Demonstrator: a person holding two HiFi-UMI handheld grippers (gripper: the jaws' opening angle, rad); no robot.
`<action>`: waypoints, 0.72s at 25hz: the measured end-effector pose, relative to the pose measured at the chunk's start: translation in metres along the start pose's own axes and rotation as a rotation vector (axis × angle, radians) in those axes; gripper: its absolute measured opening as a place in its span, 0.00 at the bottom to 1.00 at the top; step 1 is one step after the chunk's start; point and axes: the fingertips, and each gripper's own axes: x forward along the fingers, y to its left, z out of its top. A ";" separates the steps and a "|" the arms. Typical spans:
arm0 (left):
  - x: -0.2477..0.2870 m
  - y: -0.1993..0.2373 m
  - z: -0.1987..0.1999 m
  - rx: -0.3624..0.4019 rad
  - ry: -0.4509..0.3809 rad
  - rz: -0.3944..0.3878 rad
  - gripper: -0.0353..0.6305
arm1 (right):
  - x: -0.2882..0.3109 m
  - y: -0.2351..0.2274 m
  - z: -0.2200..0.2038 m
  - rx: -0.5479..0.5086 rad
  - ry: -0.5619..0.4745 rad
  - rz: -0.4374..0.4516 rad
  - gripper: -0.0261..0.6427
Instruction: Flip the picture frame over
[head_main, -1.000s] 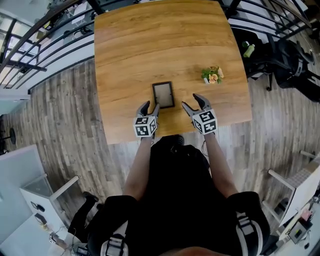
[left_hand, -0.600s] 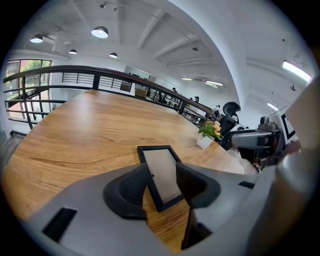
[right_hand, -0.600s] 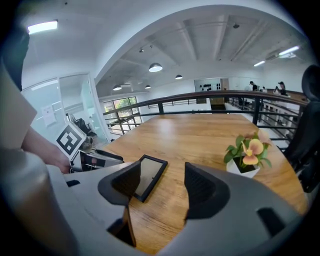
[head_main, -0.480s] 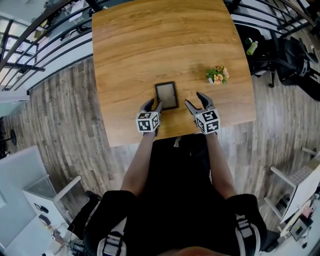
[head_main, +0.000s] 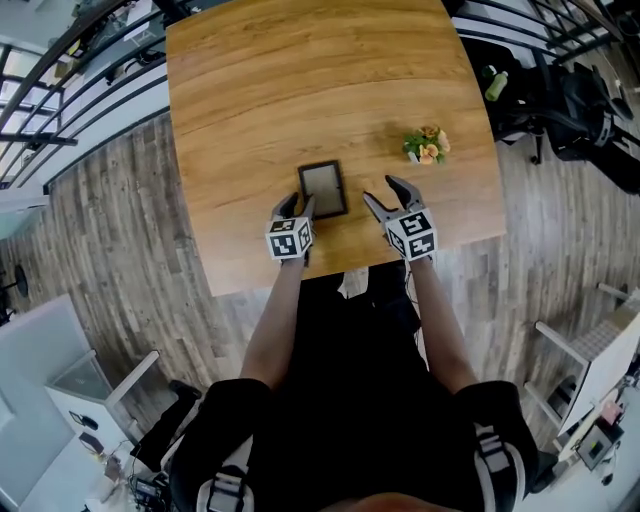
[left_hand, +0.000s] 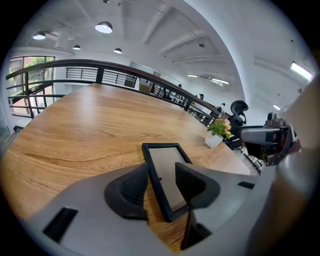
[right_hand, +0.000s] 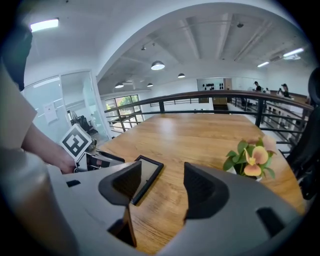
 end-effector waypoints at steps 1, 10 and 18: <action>0.002 0.001 -0.001 0.002 0.001 0.007 0.34 | 0.000 -0.001 0.000 0.000 0.000 0.003 0.43; 0.014 0.011 -0.009 0.004 0.014 0.061 0.31 | 0.002 -0.003 -0.008 -0.014 0.029 0.023 0.43; 0.016 0.010 -0.025 0.037 0.045 0.086 0.25 | -0.004 -0.008 -0.016 -0.001 0.030 0.013 0.43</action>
